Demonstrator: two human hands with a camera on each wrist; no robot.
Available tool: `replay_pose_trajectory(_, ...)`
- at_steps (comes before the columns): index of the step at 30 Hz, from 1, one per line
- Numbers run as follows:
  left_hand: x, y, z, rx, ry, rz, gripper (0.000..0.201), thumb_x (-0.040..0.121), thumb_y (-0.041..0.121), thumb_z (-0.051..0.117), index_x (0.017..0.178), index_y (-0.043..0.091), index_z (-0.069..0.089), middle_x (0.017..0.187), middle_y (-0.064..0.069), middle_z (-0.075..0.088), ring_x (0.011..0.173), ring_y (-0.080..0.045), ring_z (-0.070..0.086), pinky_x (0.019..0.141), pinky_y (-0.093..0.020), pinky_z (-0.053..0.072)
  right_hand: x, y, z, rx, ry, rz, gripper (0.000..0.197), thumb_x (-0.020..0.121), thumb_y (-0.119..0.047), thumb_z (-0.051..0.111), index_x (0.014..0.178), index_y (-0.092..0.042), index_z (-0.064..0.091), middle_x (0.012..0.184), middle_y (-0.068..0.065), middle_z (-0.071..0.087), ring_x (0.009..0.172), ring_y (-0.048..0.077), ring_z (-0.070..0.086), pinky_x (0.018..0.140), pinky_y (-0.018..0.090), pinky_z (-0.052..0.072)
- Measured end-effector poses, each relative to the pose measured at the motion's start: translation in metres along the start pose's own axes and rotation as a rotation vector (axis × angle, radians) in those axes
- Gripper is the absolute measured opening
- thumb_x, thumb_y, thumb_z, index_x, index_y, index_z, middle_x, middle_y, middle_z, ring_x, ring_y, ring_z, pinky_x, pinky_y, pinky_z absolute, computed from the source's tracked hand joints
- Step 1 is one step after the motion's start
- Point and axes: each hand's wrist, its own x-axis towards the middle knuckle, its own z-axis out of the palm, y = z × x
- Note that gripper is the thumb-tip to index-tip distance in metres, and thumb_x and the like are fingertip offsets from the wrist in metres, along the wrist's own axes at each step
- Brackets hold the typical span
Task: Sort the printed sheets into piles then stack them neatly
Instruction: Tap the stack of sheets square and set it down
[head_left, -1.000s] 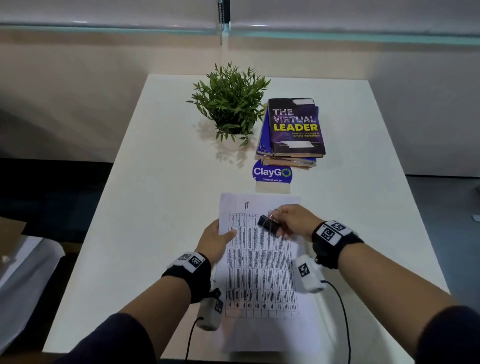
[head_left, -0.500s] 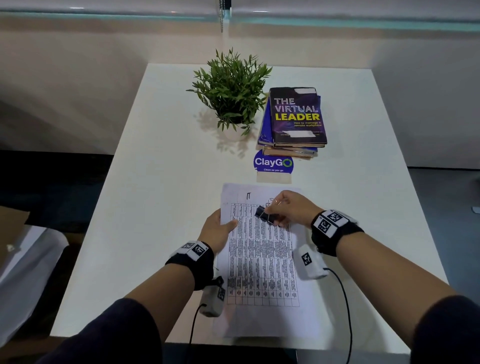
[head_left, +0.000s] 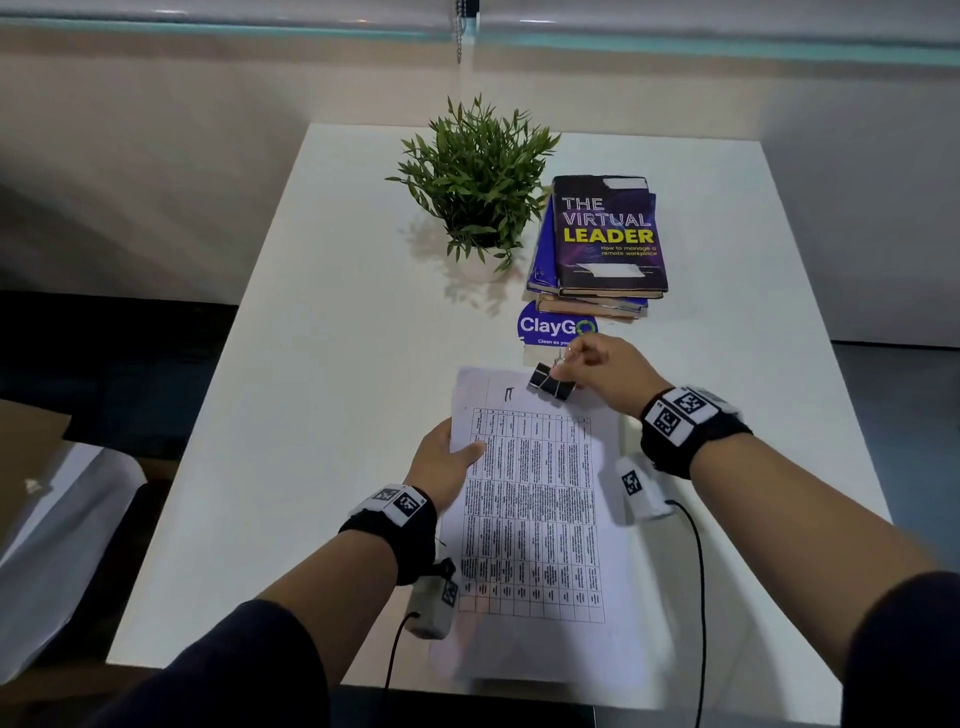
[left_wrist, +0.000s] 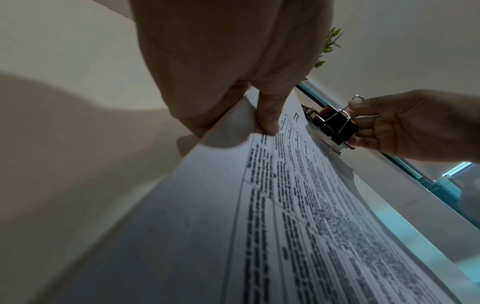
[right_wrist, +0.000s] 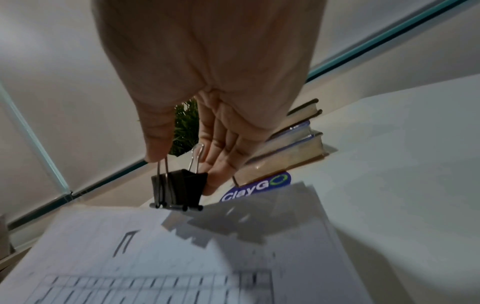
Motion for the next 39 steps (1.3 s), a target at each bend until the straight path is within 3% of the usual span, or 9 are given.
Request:
replay_pose_trajectory(4,0.001,-0.002,0.001,-0.013,0.012,-0.002,0.02,0.097,0.018,0.056,0.104,0.036,0.058,0.099,0.018,0.065,0.093,0.001,0.06,0.086,-0.029,0.044,0.012,-0.01,-0.01,-0.147,-0.01,-0.1,0.022,0.083,-0.022,0.076,0.09,-0.008,0.06,0.091,0.018,0.069,0.078,0.023,0.063,0.079,0.038,0.052)
replay_pose_trajectory(7,0.001,-0.004,0.001,-0.015,0.013,-0.005,0.021,0.097,0.019,0.056,0.102,0.039,0.059,0.101,0.02,0.065,0.096,0.001,0.06,0.083,-0.027,0.044,0.014,-0.018,-0.011,-0.266,-0.063,-0.158,0.022,0.084,-0.022,0.076,0.091,-0.008,0.06,0.088,0.009,0.071,0.082,0.023,0.067,0.076,0.032,0.051)
replay_pose_trajectory(12,0.003,-0.006,0.002,-0.02,0.023,-0.006,0.021,0.097,0.018,0.056,0.112,0.032,0.06,0.105,0.014,0.067,0.097,0.001,0.061,0.082,-0.025,0.044,0.02,-0.025,-0.012,-0.393,-0.141,-0.245,0.022,0.083,-0.018,0.077,0.085,-0.011,0.056,0.09,0.005,0.071,0.087,0.024,0.068,0.082,0.043,0.055)
replay_pose_trajectory(21,0.007,-0.019,0.006,-0.001,0.075,0.025,0.026,0.096,0.02,0.056,0.122,0.023,0.062,0.108,0.008,0.071,0.1,-0.008,0.066,0.087,-0.032,0.052,0.039,-0.04,-0.023,-0.41,-0.332,-0.181,0.028,0.08,-0.018,0.08,0.085,-0.004,0.056,0.097,0.009,0.071,0.094,0.022,0.07,0.09,0.046,0.053)
replay_pose_trajectory(26,0.007,-0.019,0.008,-0.027,0.077,0.038,0.027,0.097,0.019,0.056,0.123,0.022,0.061,0.11,0.006,0.071,0.103,-0.009,0.066,0.088,-0.03,0.052,0.048,-0.043,-0.025,-0.355,-0.443,-0.078,0.025,0.079,-0.017,0.081,0.082,-0.007,0.058,0.095,0.013,0.073,0.089,0.031,0.07,0.092,0.052,0.054)
replay_pose_trajectory(29,0.008,-0.019,0.008,-0.034,0.087,0.028,0.027,0.096,0.018,0.055,0.123,0.021,0.061,0.11,0.005,0.071,0.103,-0.012,0.066,0.09,-0.033,0.052,0.05,-0.043,-0.025,-0.298,-0.491,-0.015,0.018,0.082,-0.017,0.078,0.092,-0.011,0.064,0.083,0.002,0.074,0.083,0.02,0.069,0.094,0.049,0.054)
replay_pose_trajectory(32,0.009,-0.021,0.008,-0.014,0.083,0.029,0.026,0.096,0.018,0.055,0.122,0.021,0.061,0.11,0.004,0.071,0.103,-0.014,0.066,0.09,-0.036,0.053,0.041,-0.049,-0.027,-0.445,-0.51,0.0,0.034,0.089,-0.032,0.07,0.119,-0.018,0.065,0.082,-0.018,0.071,0.085,0.002,0.063,0.091,0.031,0.047)
replay_pose_trajectory(36,0.01,-0.021,0.005,-0.037,0.072,0.022,0.024,0.096,0.021,0.056,0.119,0.027,0.06,0.11,0.007,0.069,0.104,-0.012,0.065,0.089,-0.034,0.053,0.019,-0.029,-0.033,-0.421,-0.344,0.094,0.083,0.083,-0.062,0.061,0.151,-0.023,0.035,0.133,-0.009,0.062,0.125,0.013,0.051,0.111,0.035,0.034)
replay_pose_trajectory(39,0.006,-0.017,0.001,-0.07,0.046,0.01,0.026,0.096,0.023,0.058,0.121,0.029,0.057,0.112,0.009,0.068,0.105,-0.009,0.063,0.083,-0.023,0.049,-0.014,0.017,-0.033,-0.083,-0.06,0.221,0.081,0.085,-0.061,0.061,0.151,-0.023,0.033,0.139,-0.002,0.051,0.123,0.016,0.05,0.109,0.038,0.038)
